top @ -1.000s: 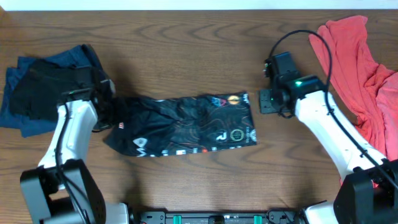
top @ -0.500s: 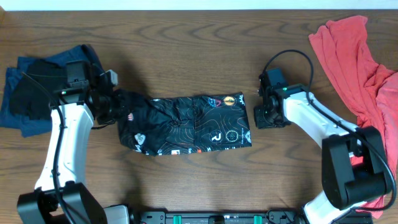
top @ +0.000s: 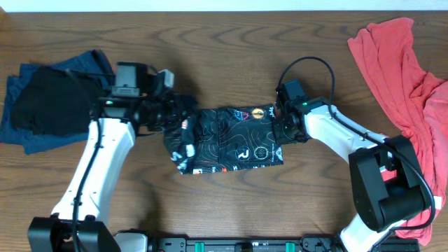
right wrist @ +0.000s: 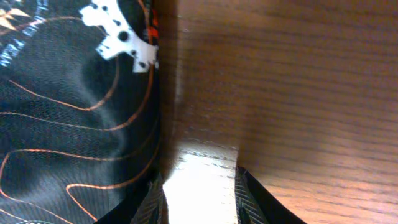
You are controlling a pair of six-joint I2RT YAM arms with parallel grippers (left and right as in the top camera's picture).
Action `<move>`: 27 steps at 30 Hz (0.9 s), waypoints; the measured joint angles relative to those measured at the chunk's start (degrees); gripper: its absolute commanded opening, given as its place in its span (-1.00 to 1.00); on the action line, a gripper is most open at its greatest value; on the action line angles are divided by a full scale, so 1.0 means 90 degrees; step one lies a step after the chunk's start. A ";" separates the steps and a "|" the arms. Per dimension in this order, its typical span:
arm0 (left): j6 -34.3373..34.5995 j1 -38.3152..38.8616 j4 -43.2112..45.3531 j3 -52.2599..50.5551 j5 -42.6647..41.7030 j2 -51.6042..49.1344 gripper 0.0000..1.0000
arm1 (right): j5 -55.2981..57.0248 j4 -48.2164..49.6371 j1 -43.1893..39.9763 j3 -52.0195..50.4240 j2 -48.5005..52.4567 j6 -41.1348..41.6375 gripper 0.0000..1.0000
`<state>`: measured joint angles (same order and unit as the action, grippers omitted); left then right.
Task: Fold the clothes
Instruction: 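Grasp the jersey's left end with the left gripper and fold it rightward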
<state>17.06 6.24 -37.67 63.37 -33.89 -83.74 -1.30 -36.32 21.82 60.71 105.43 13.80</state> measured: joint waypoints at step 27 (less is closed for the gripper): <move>0.1229 0.2331 0.1462 0.0000 0.0964 -0.0889 -0.87 | 0.0051 -0.0039 0.0056 0.0041 0.0034 0.0000 -0.27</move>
<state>28.12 27.22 -24.51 63.37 -25.21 -91.74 -0.84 -36.67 22.33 61.08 105.73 13.80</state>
